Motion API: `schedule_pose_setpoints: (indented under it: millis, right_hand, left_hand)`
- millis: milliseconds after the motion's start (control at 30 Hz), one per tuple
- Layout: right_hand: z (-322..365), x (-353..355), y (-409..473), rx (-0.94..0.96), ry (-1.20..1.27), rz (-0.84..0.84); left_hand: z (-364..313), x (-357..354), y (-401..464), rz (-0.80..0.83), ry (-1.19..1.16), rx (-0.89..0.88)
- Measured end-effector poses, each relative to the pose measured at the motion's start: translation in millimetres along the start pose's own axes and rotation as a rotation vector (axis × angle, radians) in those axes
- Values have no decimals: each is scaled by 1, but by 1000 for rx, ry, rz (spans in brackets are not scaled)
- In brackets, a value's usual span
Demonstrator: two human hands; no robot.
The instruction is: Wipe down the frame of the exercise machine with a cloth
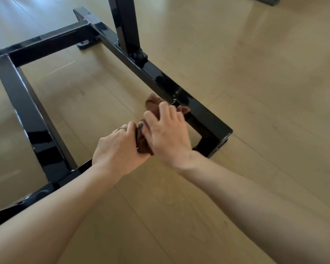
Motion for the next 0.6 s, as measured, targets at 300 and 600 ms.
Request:
schedule_pose_setpoints:
  millis: [300, 600]
  right_hand:
    - [-34, 0, 19, 15, -14, 68]
    - [115, -21, -33, 289, 328, 178]
  left_hand:
    - [76, 25, -85, 119, 184, -148]
    - [104, 27, -104, 165, -48, -168]
Point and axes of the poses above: each hand's wrist, its own y-axis towards the middle knuckle, its own x-axis out of the back of the hand, z = x × y, the point moved 8 cm from there along y, towards the middle knuckle
